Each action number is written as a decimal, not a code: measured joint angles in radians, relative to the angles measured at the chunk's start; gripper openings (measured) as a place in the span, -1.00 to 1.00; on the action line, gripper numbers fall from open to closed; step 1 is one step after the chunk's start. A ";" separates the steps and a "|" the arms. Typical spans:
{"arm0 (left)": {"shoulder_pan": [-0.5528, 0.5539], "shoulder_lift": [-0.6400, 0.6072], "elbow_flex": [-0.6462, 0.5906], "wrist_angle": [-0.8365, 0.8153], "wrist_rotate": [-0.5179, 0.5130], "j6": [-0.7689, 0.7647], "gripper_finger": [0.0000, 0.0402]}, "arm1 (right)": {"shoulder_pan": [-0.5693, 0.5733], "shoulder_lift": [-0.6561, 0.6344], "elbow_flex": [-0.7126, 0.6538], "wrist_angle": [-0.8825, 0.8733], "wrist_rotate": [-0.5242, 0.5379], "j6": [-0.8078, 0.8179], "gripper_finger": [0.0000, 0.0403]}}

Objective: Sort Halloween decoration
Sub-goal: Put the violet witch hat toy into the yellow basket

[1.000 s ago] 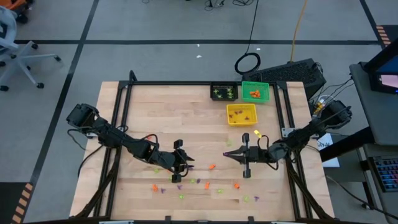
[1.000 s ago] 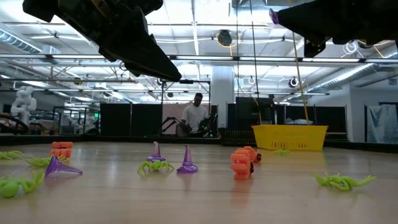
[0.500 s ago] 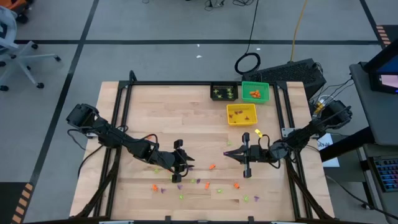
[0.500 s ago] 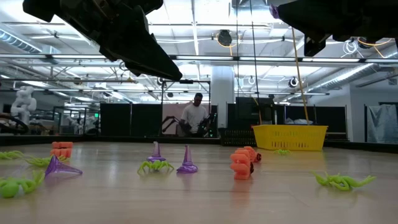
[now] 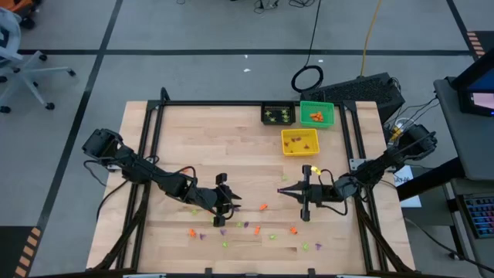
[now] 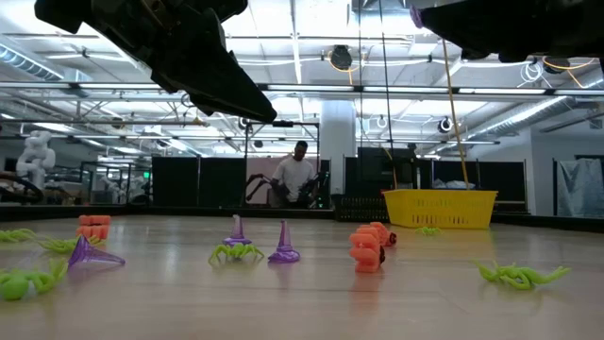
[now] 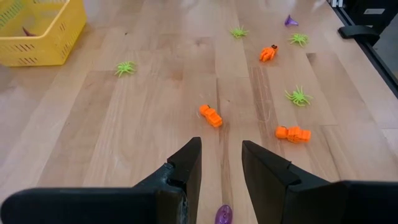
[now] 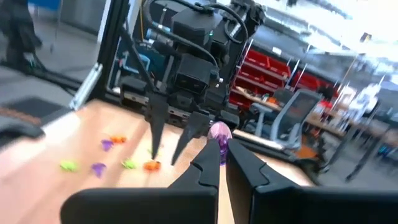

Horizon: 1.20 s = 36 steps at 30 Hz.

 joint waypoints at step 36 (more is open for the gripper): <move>0.000 0.000 0.000 0.000 0.000 0.003 -0.43 | 0.000 0.000 0.076 -0.102 0.000 -0.435 -1.00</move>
